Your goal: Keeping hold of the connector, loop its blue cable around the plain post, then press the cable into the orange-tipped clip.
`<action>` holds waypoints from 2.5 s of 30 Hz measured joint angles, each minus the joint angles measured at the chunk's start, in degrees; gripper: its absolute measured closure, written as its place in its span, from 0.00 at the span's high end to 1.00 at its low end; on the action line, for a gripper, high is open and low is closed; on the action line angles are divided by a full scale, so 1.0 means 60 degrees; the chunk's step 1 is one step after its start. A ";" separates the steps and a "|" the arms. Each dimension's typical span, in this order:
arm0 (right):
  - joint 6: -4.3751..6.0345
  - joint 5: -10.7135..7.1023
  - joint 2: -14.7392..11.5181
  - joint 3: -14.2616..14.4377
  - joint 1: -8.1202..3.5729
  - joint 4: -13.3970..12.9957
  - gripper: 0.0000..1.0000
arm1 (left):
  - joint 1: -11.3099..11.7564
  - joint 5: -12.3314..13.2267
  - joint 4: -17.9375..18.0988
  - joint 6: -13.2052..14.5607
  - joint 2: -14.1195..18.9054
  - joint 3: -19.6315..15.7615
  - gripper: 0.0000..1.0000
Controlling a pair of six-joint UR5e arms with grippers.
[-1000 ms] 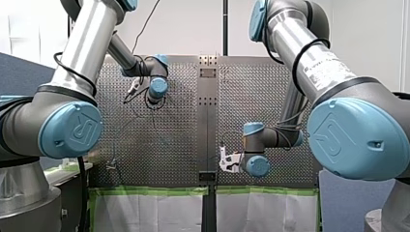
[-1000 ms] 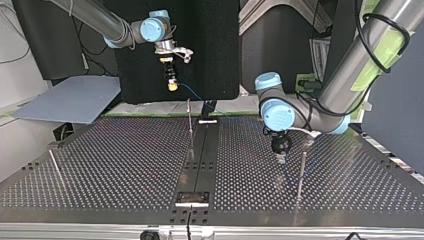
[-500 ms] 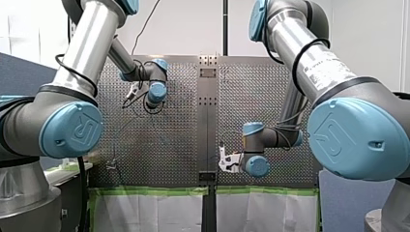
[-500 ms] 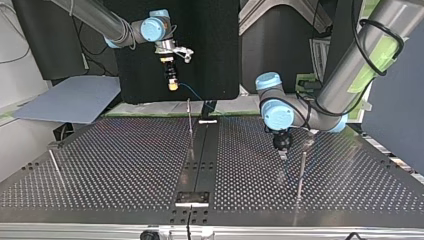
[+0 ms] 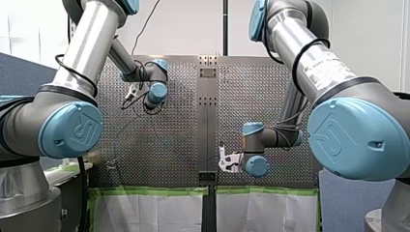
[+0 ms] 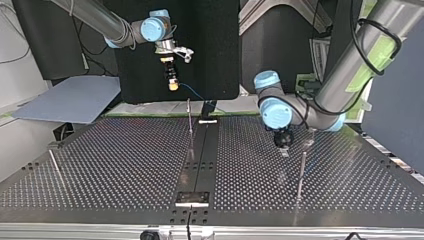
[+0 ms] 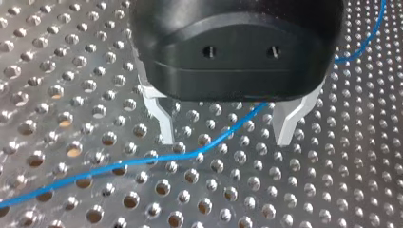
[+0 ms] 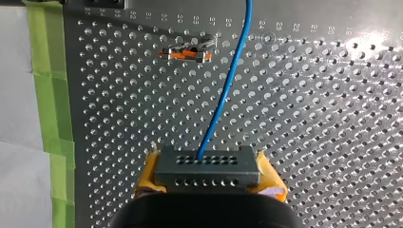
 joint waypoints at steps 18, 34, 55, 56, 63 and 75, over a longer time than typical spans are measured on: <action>0.0000 0.0004 0.0003 0.0003 0.0048 -0.0015 0.00 | -0.0226 0.0295 0.0089 -0.0015 -0.0684 -0.0202 0.98; 0.0001 -0.0015 0.0001 -0.0005 0.0077 -0.0015 0.00 | -0.0452 0.0437 -0.0142 -0.0195 -0.1502 -0.0139 0.98; 0.0003 -0.0046 0.0001 -0.0009 0.0082 0.0039 0.00 | -0.0586 0.1438 -0.0188 -0.0831 -0.2835 0.0285 0.98; 0.0002 -0.0045 0.0001 -0.0009 0.0082 0.0041 0.00 | -0.0599 0.1519 -0.0182 -0.0892 -0.2903 0.0289 0.98; 0.0001 -0.0045 -0.0001 -0.0019 0.0081 0.0044 0.00 | -0.0740 0.1970 -0.0276 -0.1349 -0.3080 0.0295 0.98; 0.0003 -0.0046 -0.0006 -0.0024 0.0083 0.0043 0.00 | -0.1098 0.2393 -0.0623 -0.1620 -0.3769 0.0643 0.98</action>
